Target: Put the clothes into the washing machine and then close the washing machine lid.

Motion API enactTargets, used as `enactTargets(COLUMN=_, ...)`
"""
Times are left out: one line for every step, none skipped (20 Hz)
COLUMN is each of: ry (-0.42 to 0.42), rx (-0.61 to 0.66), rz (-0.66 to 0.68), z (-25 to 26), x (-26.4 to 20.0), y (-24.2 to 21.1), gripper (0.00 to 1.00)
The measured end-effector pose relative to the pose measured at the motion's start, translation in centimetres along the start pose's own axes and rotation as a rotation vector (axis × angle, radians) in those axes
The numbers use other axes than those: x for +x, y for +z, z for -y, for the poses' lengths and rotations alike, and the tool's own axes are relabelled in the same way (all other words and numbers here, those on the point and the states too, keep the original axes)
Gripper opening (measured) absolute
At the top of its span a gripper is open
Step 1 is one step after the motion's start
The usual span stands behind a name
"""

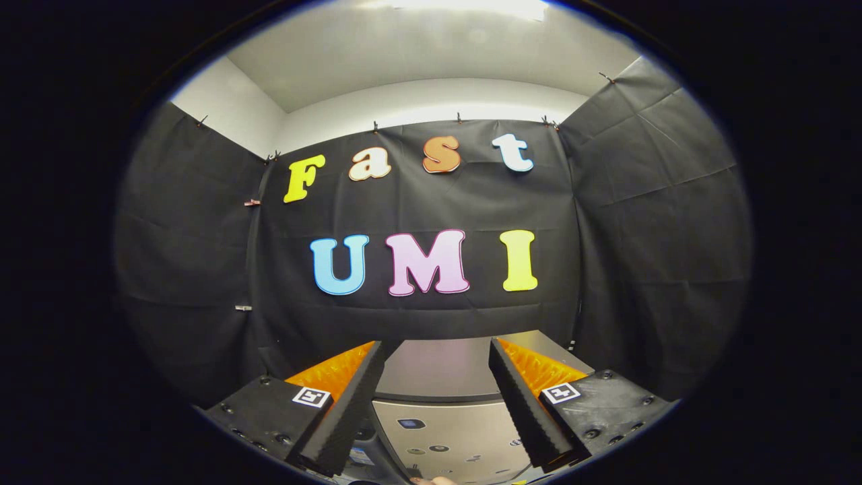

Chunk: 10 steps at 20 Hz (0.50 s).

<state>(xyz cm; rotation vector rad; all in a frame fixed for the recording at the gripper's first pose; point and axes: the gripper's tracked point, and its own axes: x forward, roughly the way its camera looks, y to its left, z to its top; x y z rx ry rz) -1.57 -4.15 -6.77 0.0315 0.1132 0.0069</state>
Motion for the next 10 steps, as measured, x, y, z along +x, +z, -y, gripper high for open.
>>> enactTargets(ry=0.001, rx=-0.002, rz=-0.001, z=-0.08, x=-0.07, y=-0.06, gripper=0.98)
enactTargets(ry=0.003, rx=-0.005, rz=-0.002, z=-0.15, x=-0.06, y=-0.09, gripper=0.98)
enactTargets(ry=0.005, rx=-0.006, rz=-0.004, z=-0.29, x=-0.13, y=-0.16, gripper=0.98)
enactTargets(ry=0.006, rx=-0.005, rz=-0.004, z=-0.31, x=-0.09, y=-0.11, gripper=0.98)
enactTargets(ry=0.008, rx=-0.003, rz=-0.003, z=-0.37, x=-0.17, y=-0.07, gripper=0.98)
enactTargets(ry=0.009, rx=-0.002, rz=-0.003, z=-0.46, x=-0.16, y=-0.07, gripper=0.98)
enactTargets(ry=0.01, rx=-0.004, rz=-0.004, z=-0.47, x=-0.27, y=-0.05, gripper=0.98)
enactTargets(ry=0.009, rx=-0.006, rz=-0.004, z=-0.46, x=-0.25, y=-0.1, gripper=0.98)
enactTargets(ry=0.008, rx=-0.007, rz=-0.005, z=-0.48, x=-0.24, y=-0.1, gripper=0.98)
enactTargets(ry=0.006, rx=-0.006, rz=-0.006, z=-0.45, x=-0.23, y=-0.12, gripper=0.98)
